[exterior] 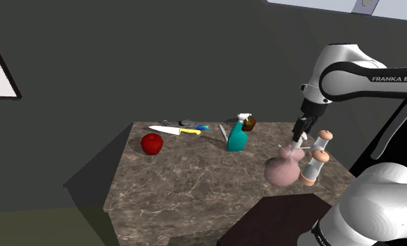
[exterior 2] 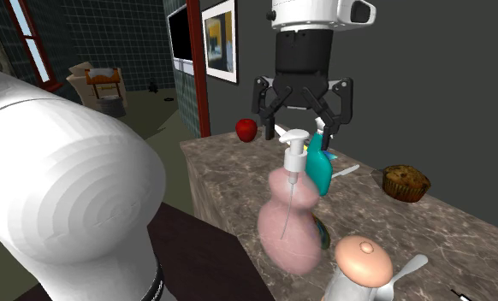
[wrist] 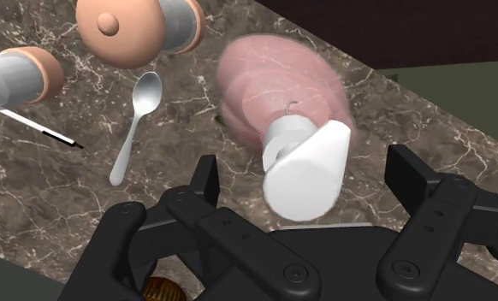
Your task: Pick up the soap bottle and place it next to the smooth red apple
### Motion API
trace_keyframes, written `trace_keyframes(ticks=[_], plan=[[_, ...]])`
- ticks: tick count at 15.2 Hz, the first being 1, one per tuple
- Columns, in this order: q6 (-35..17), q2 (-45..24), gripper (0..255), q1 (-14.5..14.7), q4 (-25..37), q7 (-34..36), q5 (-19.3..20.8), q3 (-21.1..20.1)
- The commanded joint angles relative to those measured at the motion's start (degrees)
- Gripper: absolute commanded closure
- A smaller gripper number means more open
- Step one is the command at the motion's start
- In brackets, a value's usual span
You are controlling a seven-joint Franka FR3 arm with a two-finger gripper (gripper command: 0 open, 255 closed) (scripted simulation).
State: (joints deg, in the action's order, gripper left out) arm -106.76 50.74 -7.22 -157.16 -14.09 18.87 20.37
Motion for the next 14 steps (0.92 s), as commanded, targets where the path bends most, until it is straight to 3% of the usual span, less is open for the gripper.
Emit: trace_keyframes(ticks=[1, 9, 10, 14], plan=[[-2.3, -0.7, 0, -0.2, -1.6, 0.1, 0.7, 0.7], [-2.3, -0.7, 0, -0.2, -1.6, 0.1, 0.7, 0.7], [-2.3, -0.7, 255, -0.2, -1.6, 0.1, 0.7, 0.7], [-2.3, -0.7, 255, -0.2, -1.6, 0.1, 0.7, 0.7]])
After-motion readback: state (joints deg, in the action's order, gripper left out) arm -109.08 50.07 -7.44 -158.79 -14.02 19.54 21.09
